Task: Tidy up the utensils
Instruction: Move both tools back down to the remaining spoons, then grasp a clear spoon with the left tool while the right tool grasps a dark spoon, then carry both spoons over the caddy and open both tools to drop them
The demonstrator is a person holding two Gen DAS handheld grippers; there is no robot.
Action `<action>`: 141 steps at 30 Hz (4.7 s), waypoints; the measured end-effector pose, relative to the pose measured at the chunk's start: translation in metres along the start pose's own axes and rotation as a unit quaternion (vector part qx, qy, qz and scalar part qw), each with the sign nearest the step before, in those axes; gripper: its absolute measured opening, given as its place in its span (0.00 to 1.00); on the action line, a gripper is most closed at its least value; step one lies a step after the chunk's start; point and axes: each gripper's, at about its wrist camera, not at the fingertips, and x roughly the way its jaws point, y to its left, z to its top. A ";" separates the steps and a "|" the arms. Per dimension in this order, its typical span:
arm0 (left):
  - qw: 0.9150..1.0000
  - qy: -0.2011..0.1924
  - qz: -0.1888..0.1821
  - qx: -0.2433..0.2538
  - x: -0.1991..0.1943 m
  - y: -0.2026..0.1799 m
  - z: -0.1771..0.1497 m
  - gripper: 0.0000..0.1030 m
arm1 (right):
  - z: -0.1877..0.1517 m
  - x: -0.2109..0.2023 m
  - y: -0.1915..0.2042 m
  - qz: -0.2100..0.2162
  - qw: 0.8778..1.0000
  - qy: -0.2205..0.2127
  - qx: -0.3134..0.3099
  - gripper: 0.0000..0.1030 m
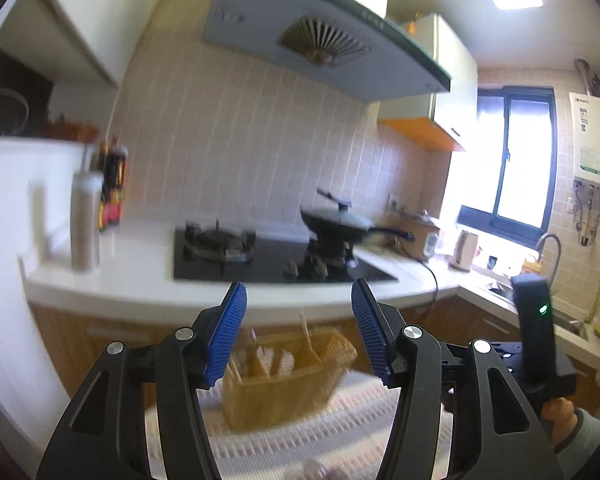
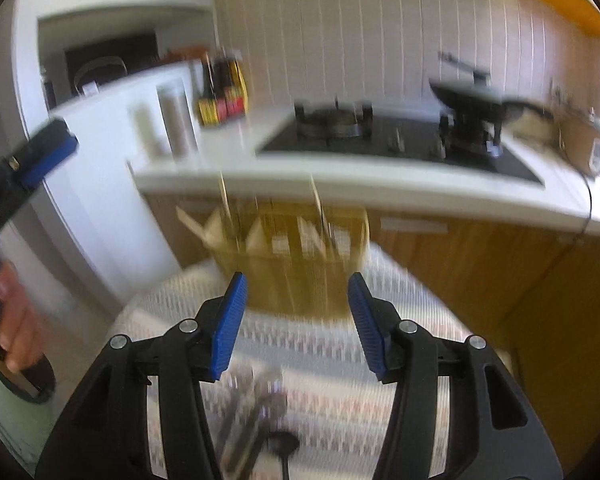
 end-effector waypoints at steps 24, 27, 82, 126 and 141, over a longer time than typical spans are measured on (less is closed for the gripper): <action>0.909 0.411 0.032 -0.064 0.111 0.028 -0.206 0.45 | -0.166 0.093 0.045 0.041 0.968 0.240 0.056 0.25; 0.908 0.413 0.036 -0.060 0.117 0.026 -0.213 0.45 | -0.172 0.096 0.050 0.045 0.968 0.238 0.063 0.25; 0.934 0.356 0.037 0.018 0.058 0.021 -0.185 0.10 | -0.153 0.108 0.059 0.039 0.948 0.317 -0.018 0.10; 0.997 -0.079 0.019 0.003 0.142 0.039 -0.019 0.10 | 0.084 0.064 -0.049 0.014 0.974 -0.225 0.003 0.10; 0.997 -0.066 0.038 0.000 0.159 0.048 -0.041 0.11 | 0.068 0.091 -0.049 0.010 0.979 -0.205 -0.011 0.10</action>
